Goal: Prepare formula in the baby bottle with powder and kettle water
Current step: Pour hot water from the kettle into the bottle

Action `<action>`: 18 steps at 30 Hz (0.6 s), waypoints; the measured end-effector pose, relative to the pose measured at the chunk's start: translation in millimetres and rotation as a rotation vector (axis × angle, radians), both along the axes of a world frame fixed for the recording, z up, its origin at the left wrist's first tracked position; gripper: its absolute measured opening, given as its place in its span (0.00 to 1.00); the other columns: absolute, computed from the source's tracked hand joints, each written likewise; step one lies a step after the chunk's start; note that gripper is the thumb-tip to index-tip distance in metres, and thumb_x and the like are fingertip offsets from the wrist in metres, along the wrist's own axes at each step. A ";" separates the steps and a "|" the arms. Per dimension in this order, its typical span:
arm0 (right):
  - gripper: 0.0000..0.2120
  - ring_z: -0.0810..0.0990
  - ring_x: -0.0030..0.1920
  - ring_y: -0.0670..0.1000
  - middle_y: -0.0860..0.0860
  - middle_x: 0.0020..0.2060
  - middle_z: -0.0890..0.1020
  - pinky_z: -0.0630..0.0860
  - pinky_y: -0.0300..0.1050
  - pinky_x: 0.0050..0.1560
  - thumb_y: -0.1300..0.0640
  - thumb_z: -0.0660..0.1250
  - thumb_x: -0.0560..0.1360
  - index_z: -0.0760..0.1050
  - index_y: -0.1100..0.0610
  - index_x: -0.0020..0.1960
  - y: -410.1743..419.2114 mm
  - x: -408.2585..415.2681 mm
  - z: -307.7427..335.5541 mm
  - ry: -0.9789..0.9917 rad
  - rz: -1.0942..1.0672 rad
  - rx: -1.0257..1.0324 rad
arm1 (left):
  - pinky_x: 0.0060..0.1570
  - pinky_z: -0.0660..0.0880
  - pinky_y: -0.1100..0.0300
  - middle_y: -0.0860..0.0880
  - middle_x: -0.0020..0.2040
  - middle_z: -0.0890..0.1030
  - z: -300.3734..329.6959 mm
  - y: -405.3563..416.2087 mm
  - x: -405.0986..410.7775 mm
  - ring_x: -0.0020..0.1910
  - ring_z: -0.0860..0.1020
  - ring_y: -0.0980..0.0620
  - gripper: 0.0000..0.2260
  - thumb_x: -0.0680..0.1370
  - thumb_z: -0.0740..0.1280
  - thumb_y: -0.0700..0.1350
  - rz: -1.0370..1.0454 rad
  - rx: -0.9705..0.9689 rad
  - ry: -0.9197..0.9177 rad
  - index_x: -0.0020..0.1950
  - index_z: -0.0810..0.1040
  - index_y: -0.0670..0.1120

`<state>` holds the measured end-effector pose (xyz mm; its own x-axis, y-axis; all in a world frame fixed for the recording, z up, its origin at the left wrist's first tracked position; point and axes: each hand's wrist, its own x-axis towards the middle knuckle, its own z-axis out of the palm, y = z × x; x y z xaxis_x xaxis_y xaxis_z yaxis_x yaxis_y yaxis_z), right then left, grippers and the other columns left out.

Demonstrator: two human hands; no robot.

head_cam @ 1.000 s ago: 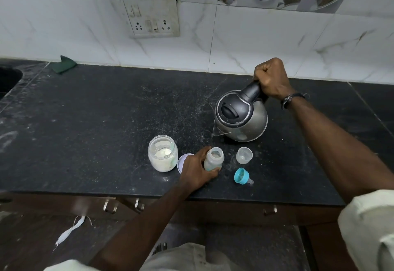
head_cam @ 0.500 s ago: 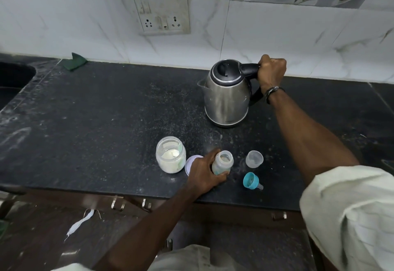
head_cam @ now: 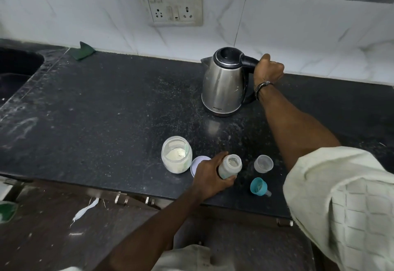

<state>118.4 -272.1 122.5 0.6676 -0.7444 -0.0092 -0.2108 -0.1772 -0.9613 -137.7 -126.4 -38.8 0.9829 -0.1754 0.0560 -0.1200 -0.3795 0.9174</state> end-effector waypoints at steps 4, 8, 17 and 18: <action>0.20 0.73 0.31 0.55 0.50 0.23 0.71 0.69 0.45 0.35 0.53 0.65 0.72 0.65 0.58 0.24 3.2 5.8 -4.3 0.033 -0.028 0.025 | 0.58 0.77 0.56 0.52 0.57 0.84 0.4 0.4 -0.4 0.55 0.82 0.55 0.33 0.67 0.73 0.58 -0.002 -0.007 0.010 0.70 0.74 0.48; 0.19 0.72 0.30 0.55 0.50 0.23 0.70 0.66 0.43 0.32 0.55 0.65 0.72 0.65 0.59 0.25 5.5 11.8 -3.1 0.042 -0.018 0.037 | 0.58 0.77 0.58 0.51 0.57 0.84 -1.2 0.9 -0.4 0.55 0.81 0.55 0.34 0.67 0.73 0.58 0.002 -0.001 0.007 0.71 0.73 0.48; 0.20 0.71 0.30 0.54 0.49 0.22 0.69 0.68 0.45 0.36 0.55 0.63 0.74 0.64 0.57 0.24 5.5 13.3 -6.2 0.049 0.006 0.007 | 0.57 0.75 0.67 0.50 0.57 0.84 0.4 1.3 -1.1 0.54 0.81 0.56 0.33 0.67 0.74 0.56 -0.007 -0.009 -0.022 0.70 0.74 0.46; 0.20 0.72 0.32 0.54 0.49 0.23 0.70 0.69 0.46 0.37 0.54 0.62 0.74 0.65 0.57 0.25 5.1 11.9 -5.0 0.057 0.015 0.001 | 0.57 0.74 0.69 0.50 0.57 0.84 0.4 1.1 -0.8 0.54 0.81 0.56 0.33 0.67 0.74 0.55 -0.009 -0.009 -0.024 0.70 0.74 0.46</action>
<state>130.3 -267.0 117.5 0.6770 -0.7344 -0.0482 -0.2624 -0.1797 -0.9481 -138.4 -125.3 -38.4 0.9796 -0.1839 0.0808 -0.1452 -0.3701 0.9176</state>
